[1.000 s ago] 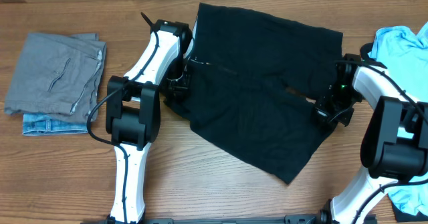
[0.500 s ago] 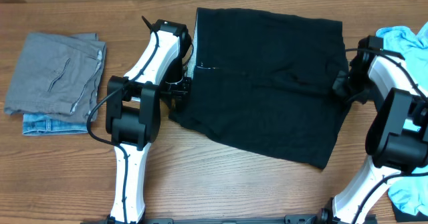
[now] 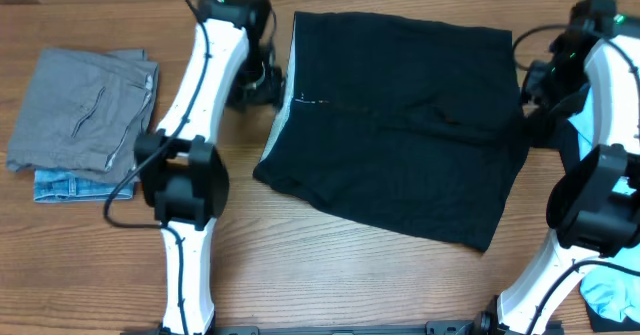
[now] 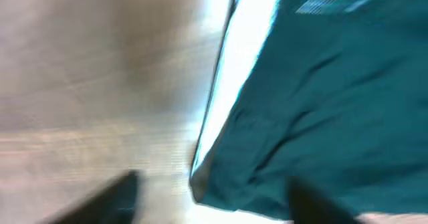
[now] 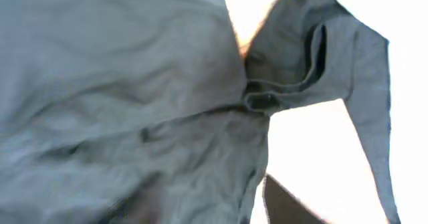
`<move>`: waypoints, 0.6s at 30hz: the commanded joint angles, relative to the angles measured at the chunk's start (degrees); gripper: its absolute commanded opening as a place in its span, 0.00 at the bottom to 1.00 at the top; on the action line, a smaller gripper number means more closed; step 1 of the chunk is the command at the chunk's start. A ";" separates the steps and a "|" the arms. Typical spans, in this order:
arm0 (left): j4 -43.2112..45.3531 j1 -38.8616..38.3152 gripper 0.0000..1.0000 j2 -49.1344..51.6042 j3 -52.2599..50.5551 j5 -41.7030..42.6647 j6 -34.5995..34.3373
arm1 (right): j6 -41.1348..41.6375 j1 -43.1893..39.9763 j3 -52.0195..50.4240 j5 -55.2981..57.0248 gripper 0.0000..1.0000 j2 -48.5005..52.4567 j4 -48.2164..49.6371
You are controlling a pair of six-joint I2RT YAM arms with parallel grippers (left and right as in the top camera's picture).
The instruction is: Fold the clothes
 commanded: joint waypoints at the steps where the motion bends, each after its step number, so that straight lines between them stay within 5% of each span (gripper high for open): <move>1: 3.74 -0.11 0.97 -2.16 1.90 9.46 6.23 | -0.26 -0.22 5.73 -3.67 1.00 -0.28 -4.48; 8: 10.97 0.22 0.60 1.40 1.88 22.82 10.60 | -0.26 -0.22 5.60 -3.67 1.00 -0.26 -5.38; 18: 13.29 0.90 0.64 4.68 1.66 21.05 9.25 | -0.26 -0.22 5.60 -3.67 1.00 -0.26 -1.79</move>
